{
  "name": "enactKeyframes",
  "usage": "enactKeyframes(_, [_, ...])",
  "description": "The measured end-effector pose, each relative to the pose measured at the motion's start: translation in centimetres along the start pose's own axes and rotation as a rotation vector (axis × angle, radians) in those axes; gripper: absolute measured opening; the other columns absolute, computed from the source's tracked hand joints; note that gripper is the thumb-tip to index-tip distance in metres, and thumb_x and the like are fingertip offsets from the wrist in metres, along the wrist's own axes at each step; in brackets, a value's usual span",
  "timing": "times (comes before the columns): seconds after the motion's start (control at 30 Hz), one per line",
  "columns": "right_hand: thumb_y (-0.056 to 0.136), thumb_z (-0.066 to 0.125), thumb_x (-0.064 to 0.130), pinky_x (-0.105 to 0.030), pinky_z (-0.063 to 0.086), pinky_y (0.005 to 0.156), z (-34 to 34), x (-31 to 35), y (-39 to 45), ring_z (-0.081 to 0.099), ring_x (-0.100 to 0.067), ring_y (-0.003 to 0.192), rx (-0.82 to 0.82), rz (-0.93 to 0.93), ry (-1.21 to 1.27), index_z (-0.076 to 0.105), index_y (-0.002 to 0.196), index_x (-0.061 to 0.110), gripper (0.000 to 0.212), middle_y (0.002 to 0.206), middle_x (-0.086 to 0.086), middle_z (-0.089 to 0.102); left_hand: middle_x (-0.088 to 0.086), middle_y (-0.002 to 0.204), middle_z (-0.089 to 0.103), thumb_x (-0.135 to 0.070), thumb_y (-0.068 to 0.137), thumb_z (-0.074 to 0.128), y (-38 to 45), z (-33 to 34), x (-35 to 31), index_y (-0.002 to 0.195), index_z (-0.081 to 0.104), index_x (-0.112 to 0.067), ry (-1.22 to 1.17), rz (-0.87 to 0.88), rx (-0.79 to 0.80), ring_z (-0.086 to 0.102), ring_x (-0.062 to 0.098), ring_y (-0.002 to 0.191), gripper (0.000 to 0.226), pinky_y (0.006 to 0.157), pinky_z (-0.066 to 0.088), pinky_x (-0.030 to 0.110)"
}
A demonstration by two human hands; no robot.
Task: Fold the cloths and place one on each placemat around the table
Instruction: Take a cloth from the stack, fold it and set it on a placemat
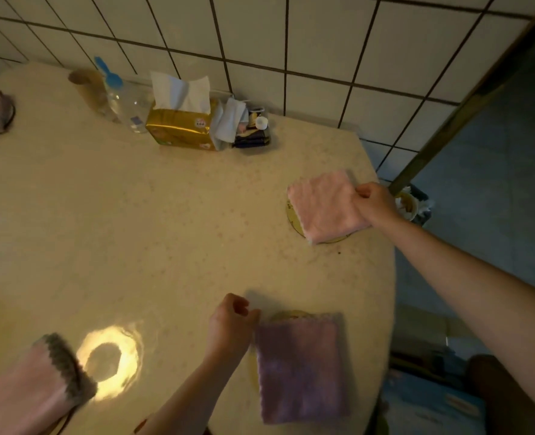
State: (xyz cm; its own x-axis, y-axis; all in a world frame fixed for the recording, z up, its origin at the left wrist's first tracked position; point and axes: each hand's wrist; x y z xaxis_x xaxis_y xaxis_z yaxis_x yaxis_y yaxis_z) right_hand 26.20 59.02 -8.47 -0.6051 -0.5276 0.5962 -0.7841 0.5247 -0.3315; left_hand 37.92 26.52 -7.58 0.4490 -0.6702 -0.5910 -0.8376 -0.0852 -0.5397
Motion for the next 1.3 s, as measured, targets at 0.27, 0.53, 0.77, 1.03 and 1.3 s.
enactKeyframes(0.27, [0.084, 0.055, 0.040, -0.031, 0.046, 0.066, -0.6, 2.1, -0.4, 0.064, -0.030, 0.087, 0.083, 0.110, -0.017, 0.068, 0.089, 0.009, 0.034, 0.089, -0.011, 0.067, -0.002, 0.065, 0.063, -0.024, 0.072, 0.075, -5.0, 1.5, 2.5, 0.076, 0.059, -0.014, 0.014, -0.093, 0.009, 0.054, 0.011, 0.060, 0.020, 0.051, 0.038, 0.020])
enactKeyframes(0.53, [0.082, 0.067, 0.036, -0.042, 0.051, 0.090, -0.8, 2.8, -0.1, 0.060, -0.029, 0.101, 0.162, 0.162, 0.165, 0.058, 0.115, 0.006, 0.046, 0.111, -0.010, 0.061, -0.005, 0.072, 0.053, -0.028, 0.074, 0.069, -5.3, 2.0, 1.1, 0.076, 0.050, -0.019, 0.116, -0.177, 0.041, 0.049, 0.016, 0.069, 0.021, 0.060, 0.035, 0.025])
enactKeyframes(0.77, [0.088, 0.063, 0.014, -0.042, 0.049, 0.093, -1.3, 2.4, -0.4, 0.056, -0.029, 0.112, 0.377, 0.233, 0.442, 0.046, 0.132, 0.004, 0.048, 0.128, -0.011, 0.055, -0.003, 0.082, 0.072, -0.024, 0.072, 0.060, -4.0, 1.4, 0.6, 0.090, 0.069, -0.021, -0.001, -0.103, 0.325, 0.066, 0.013, 0.080, 0.020, 0.069, 0.055, 0.030])
enactKeyframes(1.03, [0.090, 0.058, 0.012, -0.044, 0.054, 0.077, 0.1, 0.6, -2.9, 0.057, -0.029, 0.112, 0.469, 0.479, 1.022, 0.051, 0.128, 0.014, 0.039, 0.126, -0.010, 0.057, 0.017, 0.105, 0.068, -0.015, 0.086, 0.069, -1.1, -0.6, -0.7, 0.110, 0.058, -0.010, -0.227, -0.077, 0.613, 0.068, 0.030, 0.094, 0.026, 0.072, 0.056, 0.045])
enactKeyframes(1.3, [0.091, 0.055, 0.005, -0.051, 0.044, 0.096, 0.9, 0.9, -2.8, 0.046, -0.033, 0.125, 0.324, 0.387, 0.873, 0.043, 0.137, 0.012, 0.048, 0.139, -0.012, 0.047, 0.019, 0.097, 0.070, -0.015, 0.080, 0.075, -0.5, -0.5, -0.3, 0.100, 0.064, -0.008, -0.185, -0.078, 0.563, 0.069, 0.033, 0.087, 0.025, 0.072, 0.057, 0.055])
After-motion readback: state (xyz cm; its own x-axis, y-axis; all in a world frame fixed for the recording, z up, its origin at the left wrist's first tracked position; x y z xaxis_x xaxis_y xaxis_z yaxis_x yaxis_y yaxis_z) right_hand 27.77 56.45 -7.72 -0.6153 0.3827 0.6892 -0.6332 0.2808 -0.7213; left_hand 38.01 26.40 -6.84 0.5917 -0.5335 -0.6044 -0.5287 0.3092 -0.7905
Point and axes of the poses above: each hand's wrist, its own y-axis towards the middle knuckle, its own z-axis out of the palm, x = y × z
